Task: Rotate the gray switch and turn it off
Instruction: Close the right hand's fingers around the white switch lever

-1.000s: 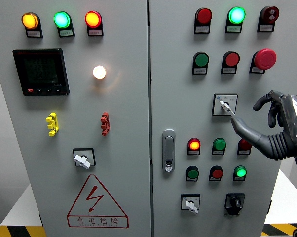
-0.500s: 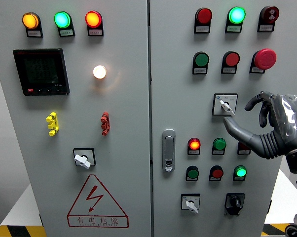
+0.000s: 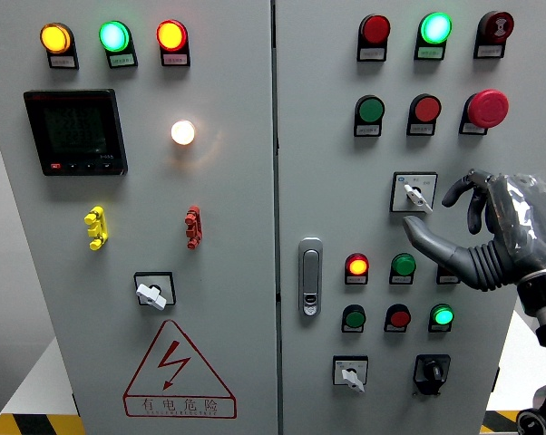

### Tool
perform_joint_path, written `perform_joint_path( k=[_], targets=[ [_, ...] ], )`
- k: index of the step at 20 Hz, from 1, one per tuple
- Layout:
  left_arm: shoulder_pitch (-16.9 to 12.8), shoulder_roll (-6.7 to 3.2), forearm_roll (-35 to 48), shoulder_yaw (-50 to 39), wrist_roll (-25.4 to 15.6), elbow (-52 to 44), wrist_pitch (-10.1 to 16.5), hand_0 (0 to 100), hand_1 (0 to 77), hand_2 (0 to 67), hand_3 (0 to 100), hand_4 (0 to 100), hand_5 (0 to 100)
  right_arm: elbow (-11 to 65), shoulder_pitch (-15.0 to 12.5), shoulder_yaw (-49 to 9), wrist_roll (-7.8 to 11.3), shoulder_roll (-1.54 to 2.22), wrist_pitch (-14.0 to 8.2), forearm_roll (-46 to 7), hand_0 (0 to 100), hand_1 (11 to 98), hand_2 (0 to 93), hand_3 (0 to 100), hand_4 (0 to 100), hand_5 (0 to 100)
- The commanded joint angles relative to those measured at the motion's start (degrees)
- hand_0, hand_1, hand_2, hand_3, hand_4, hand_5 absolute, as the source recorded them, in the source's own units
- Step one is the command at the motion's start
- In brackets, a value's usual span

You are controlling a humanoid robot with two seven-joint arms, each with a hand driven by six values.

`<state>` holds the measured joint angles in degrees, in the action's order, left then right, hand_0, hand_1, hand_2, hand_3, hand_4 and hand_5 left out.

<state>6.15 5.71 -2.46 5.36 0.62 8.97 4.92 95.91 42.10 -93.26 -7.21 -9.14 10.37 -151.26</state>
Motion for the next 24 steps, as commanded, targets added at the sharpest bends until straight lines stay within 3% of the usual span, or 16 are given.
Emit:
perform_joint_path(
  k=[1,9,24],
  targets=[
    [0.0,0.0,0.0,0.0,0.0,0.0,0.0,34,0.0,12.3,22,12,12,-0.7,0.5,0.1,0.0,0.0,0.0,0.0,0,32.4,60.2,94,100,98],
    [0.0,0.0,0.0,0.0,0.0,0.0,0.0,34,0.0,12.3,22,12,12,-2.7,1.1,0.5,0.0,-0.09,0.0,0.0,0,32.2,59.9,94,100,99],
    [0.0,0.0,0.0,0.0,0.0,0.0,0.0,34,0.0,12.3,22,12,12,-4.6,2.6,1.8,0.0,0.09,0.0,-0.2,0,31.5,60.9,93,100,98]
  ],
)
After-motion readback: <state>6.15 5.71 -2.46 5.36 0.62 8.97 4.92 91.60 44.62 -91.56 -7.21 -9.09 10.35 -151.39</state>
